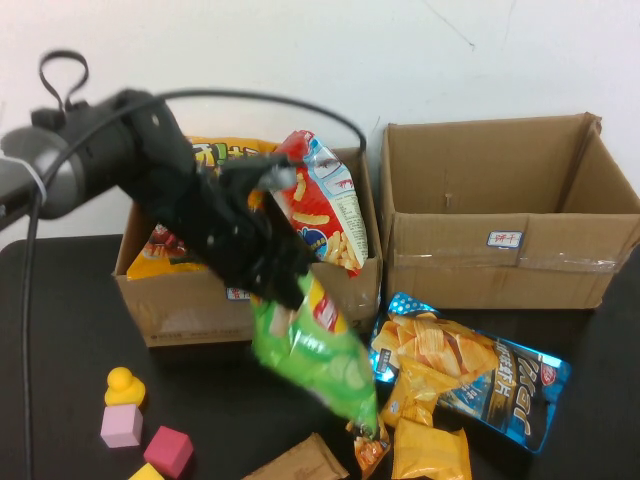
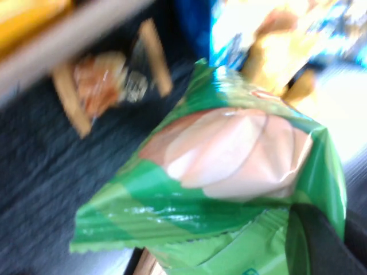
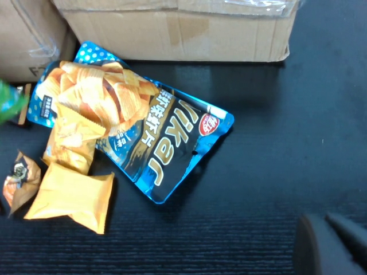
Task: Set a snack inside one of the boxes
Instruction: Pick up the potato chip, then place the potato chip in the potato chip box, then pick up the biscuit
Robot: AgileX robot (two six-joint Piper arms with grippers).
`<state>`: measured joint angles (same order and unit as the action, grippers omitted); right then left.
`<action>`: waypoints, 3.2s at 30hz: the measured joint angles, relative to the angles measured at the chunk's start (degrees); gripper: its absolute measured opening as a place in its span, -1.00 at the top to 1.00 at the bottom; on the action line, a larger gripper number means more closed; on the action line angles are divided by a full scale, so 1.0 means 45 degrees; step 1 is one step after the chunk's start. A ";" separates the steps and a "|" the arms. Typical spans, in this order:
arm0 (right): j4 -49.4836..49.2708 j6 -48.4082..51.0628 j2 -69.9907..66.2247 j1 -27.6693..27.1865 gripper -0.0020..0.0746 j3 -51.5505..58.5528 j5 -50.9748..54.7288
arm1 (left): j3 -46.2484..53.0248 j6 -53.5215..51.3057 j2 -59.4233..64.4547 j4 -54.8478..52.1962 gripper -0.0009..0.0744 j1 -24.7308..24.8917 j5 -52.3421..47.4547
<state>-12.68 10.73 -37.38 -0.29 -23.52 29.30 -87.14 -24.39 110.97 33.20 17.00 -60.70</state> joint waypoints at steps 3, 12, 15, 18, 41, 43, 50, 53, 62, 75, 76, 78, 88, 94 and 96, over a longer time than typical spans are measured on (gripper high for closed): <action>-0.0020 0.0000 0.0000 0.0000 0.95 0.0000 0.0000 | -0.0894 0.0340 -0.0211 0.0230 0.97 0.0000 -0.0146; -0.0020 0.0000 0.0000 0.0000 0.95 0.0000 0.0000 | -0.3632 0.0824 -0.0259 0.0365 0.97 -0.0154 -0.0871; -0.0020 0.0000 0.0000 0.0000 0.95 0.0000 0.0000 | -0.4492 0.1092 -0.0259 0.0549 0.97 -0.0560 -0.0871; -0.0020 0.0000 0.0000 0.0000 0.95 0.0000 0.0000 | -0.5289 0.1116 -0.0259 0.1075 0.97 -0.1280 -0.0814; 0.0237 0.0000 0.0000 0.0000 0.95 0.0000 -0.0026 | -0.6178 -0.1164 0.1160 0.2501 0.98 -0.3414 0.3295; 0.0408 0.0182 0.0000 0.0000 0.95 0.0000 -0.0026 | -0.6178 -0.1197 0.0458 0.1759 0.98 -0.3414 0.3264; -0.0390 0.2641 0.0000 0.0000 0.95 0.0000 0.0000 | -0.5563 -0.0130 -0.2790 -0.1567 0.98 -0.3414 0.2453; -0.1467 0.3731 0.0000 0.0000 0.95 0.0000 0.0000 | -0.4303 0.0004 -0.4300 -0.2183 0.98 -0.3414 0.2540; -0.6037 0.8542 0.0000 0.0000 0.95 0.0000 0.0419 | 0.3129 -0.0264 -1.0202 -0.1829 0.98 -0.3414 0.3946; -0.8217 1.3436 -0.2047 0.2221 0.80 0.0000 0.0521 | 1.1136 -0.2751 -1.4265 -0.0559 0.98 -0.3414 0.4701; -0.8246 1.3769 -0.2347 0.2538 0.71 0.0000 0.0388 | 1.1563 -0.2992 -1.4415 -0.0323 0.98 -0.3414 0.4911; -0.8272 1.4579 -0.3166 0.3300 0.45 0.0000 -0.0011 | 1.2226 -0.3435 -1.4585 0.0103 0.98 -0.3414 0.5366; -0.8385 1.6793 -0.8282 0.6074 -0.28 -0.1787 -0.2001 | 1.3345 -0.5220 -1.4701 0.2172 0.98 -0.3414 0.6907; -0.8513 1.6847 -1.1819 0.7290 -0.34 -0.3351 -0.3772 | 1.3345 -0.5693 -1.4701 0.2329 0.98 -0.3414 0.7090; -0.8573 1.6682 -1.2789 0.7446 -0.35 -0.3830 -0.3951 | 1.3345 -0.5738 -1.4701 0.2329 0.98 -0.3414 0.7090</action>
<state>-51.26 85.80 -94.93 33.22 -40.76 11.52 -27.09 -50.21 44.81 43.68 1.64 -28.79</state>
